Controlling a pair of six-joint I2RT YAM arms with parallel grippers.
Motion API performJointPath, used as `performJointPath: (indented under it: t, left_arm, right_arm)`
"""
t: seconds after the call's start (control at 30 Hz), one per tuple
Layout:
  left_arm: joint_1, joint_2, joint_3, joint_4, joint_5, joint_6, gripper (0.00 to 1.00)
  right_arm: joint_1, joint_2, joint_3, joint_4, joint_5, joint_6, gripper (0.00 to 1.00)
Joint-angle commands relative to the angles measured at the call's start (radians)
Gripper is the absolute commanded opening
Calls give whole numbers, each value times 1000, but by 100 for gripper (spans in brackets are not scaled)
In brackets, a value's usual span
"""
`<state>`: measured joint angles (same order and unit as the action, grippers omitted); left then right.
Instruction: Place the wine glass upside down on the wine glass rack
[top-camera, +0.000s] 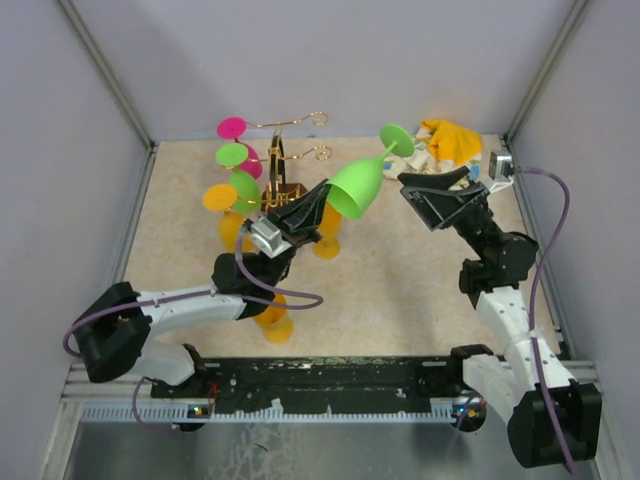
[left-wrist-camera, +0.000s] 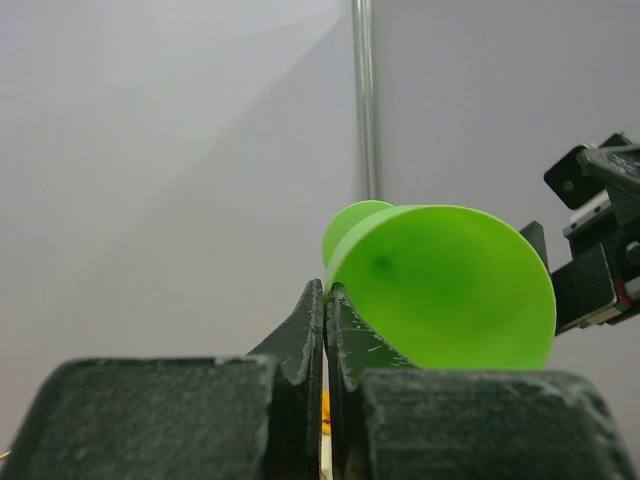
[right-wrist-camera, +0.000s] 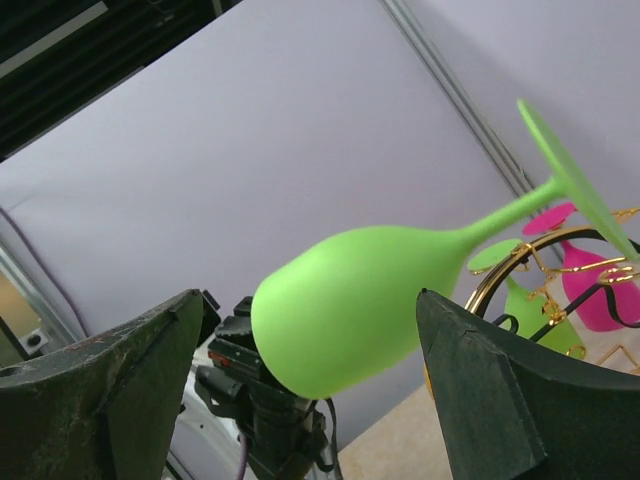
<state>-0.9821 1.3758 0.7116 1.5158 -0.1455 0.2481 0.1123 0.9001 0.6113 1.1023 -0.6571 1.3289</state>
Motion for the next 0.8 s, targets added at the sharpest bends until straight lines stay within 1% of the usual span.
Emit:
performJointPath:
  t: [0.0,0.13,0.27,0.4,0.47,0.57,0.77]
  left_arm:
    - [-37,32,14,177,-19,23,0]
    - [-44,47,18,209,-27,30,0]
    - [-50,41,19,220,-35,52,0]
    - [-51,35,14,231,-37,71,0]
    - [-52,32,12,239,-37,76,0]
    - [-60,32,10,249,-38,88,0]
    - [-77,46,19,272,-35,128,0]
  right_arm:
    - [39,10,74,30,27,-27,86]
    - [61,24,83,-10,37,-57,81]
    - [69,18,90,-100,33,-110,77]
    - [70,0,90,-201,33,-162,69]
    - [70,-9,83,-230,50,-177,68]
    - [70,-12,80,-233,80,-174,64]
    - [80,18,88,-220,131,-149,63]
